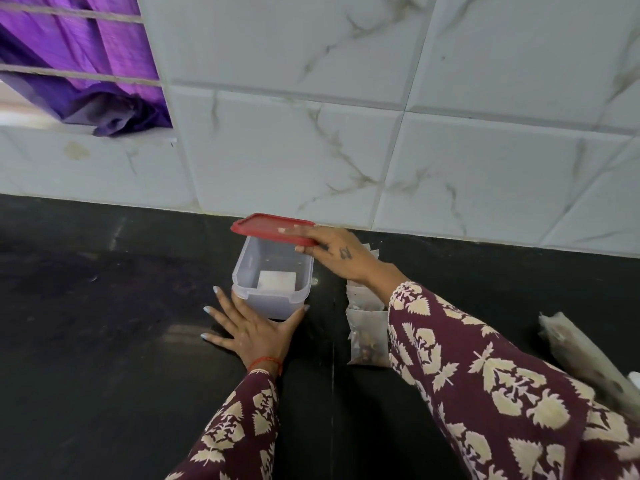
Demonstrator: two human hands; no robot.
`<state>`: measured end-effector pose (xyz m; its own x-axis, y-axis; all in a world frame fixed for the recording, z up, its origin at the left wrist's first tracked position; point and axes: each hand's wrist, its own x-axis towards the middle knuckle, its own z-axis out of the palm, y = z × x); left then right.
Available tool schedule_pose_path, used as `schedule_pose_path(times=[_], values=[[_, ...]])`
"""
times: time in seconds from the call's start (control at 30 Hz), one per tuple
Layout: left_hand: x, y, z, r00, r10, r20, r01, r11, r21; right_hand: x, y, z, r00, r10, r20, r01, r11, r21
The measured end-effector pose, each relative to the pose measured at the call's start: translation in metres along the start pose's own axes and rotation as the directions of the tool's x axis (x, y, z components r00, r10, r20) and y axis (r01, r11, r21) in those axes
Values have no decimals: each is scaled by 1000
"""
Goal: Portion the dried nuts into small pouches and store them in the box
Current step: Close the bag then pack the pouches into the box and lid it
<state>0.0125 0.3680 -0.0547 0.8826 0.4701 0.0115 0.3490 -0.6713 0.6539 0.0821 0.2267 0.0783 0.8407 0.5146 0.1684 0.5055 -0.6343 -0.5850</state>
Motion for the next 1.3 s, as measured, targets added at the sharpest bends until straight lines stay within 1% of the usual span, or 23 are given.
schedule_pose_path(times=[0.1, 0.2, 0.3, 0.37, 0.43, 0.5, 0.57, 0.67, 0.73, 0.8, 0.83, 0.9, 0.97, 1.0, 1.07, 1.1, 1.13, 1.17, 1.23, 1.3], values=[[-1, 1, -2, 1000, 0, 13, 0, 1000, -2, 9, -9, -16, 995, 57, -77, -48, 992, 114], [-1, 1, -4, 999, -13, 38, 13, 1000, 4, 13, -15, -29, 982, 89, -164, -59, 982, 181], [0, 1, -7, 998, -21, 67, 24, 999, -41, 9, -22, -35, 980, 69, -186, -34, 982, 185], [-1, -5, -10, 998, -7, 63, 13, 994, -107, 1, -30, -33, 985, 34, -171, -3, 984, 179], [-6, -16, -16, 999, 32, 19, -26, 963, -269, -13, -39, -28, 990, -52, -134, 75, 983, 166], [-12, -34, -28, 998, 45, -54, -66, 872, -486, -29, -47, -20, 980, -173, -97, 185, 972, 142], [-14, -55, -48, 987, -70, -144, -40, 764, -644, -46, -56, -10, 953, -290, -83, 297, 951, 89], [-8, -89, -85, 933, -259, -249, -13, 669, -743, -67, -70, 10, 899, -436, -46, 438, 898, 39], [-4, -105, -110, 903, -313, -293, -21, 650, -760, -80, -74, 23, 860, -509, 29, 509, 861, -4], [-7, -114, -128, 895, -317, -315, -30, 661, -750, -91, -72, 35, 833, -534, 147, 543, 839, -30], [-11, -114, -134, 900, -295, -322, -42, 676, -736, -97, -68, 42, 821, -534, 201, 551, 834, -33], [-21, -112, -137, 919, -214, -332, -71, 738, -671, -106, -57, 54, 819, -495, 288, 527, 849, -40], [-34, -104, -134, 946, -59, -319, -135, 823, -552, -113, -43, 61, 827, -431, 360, 481, 875, -58], [-40, -99, -130, 956, 54, -290, -188, 870, -456, -117, -35, 64, 827, -398, 396, 460, 885, -70], [-52, -88, -118, 945, 292, -146, -317, 927, -202, -123, -22, 68, 821, -352, 450, 439, 893, -101], [-56, -83, -110, 923, 383, -50, -385, 920, -70, -124, -17, 70, 815, -332, 475, 434, 893, -120], [-58, -81, -101, 899, 435, 53, -437, 899, 33, -125, -13, 72, 809, -307, 501, 427, 893, -142], [-59, -77, -94, 882, 447, 151, -464, 880, 106, -126, -11, 72, 802, -274, 530, 417, 893, -169], [-59, -76, -80, 864, 404, 301, -473, 856, 208, -125, -7, 72, 788, -192, 585, 387, 894, -227], [-60, -78, -70, 861, 357, 362, -467, 836, 289, -126, -3, 72, 785, -117, 609, 346, 898, -273]])
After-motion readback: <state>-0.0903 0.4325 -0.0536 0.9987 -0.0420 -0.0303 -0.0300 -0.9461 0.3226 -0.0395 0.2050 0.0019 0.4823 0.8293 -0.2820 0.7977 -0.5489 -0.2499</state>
